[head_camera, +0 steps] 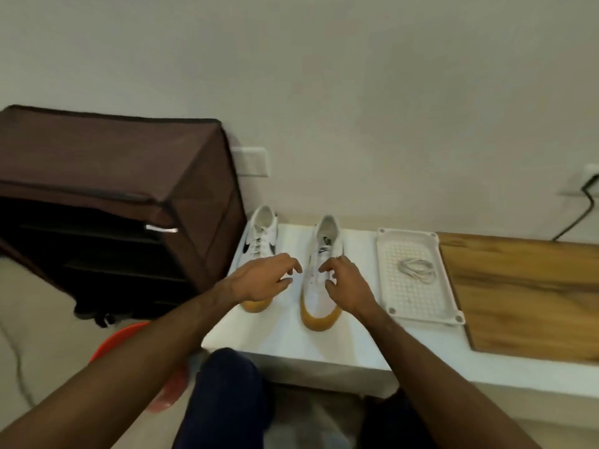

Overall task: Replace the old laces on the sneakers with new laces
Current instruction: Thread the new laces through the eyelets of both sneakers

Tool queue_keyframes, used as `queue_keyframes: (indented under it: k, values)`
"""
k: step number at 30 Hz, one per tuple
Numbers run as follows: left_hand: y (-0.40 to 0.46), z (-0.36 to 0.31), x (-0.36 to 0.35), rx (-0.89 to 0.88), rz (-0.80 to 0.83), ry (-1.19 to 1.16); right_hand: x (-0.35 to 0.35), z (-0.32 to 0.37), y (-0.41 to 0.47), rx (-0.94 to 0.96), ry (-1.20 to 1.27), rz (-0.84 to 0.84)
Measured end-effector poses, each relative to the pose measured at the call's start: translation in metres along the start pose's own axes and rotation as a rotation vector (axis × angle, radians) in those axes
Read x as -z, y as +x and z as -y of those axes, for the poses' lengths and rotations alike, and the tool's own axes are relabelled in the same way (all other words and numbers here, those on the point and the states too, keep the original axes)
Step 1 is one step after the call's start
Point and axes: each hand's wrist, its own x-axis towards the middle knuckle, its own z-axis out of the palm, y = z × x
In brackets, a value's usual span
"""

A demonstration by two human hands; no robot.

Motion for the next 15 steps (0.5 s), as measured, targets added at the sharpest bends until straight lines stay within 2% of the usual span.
queue_keyframes:
  k: [3,7,12,15]
  values:
    - [0.042,-0.013,-0.027,0.023,0.005,0.025,0.009,-0.036,-0.006,-0.083,0.045,-0.024]
    - [0.084,-0.019,-0.054,0.154,-0.158,-0.033,0.001,-0.068,-0.01,-0.121,0.152,0.053]
    - [0.109,-0.025,-0.085,0.271,-0.179,-0.397,-0.023,-0.08,-0.01,-0.145,0.243,0.092]
    - [0.103,-0.027,-0.096,0.249,-0.215,-0.431,-0.03,-0.084,-0.008,-0.169,0.235,0.125]
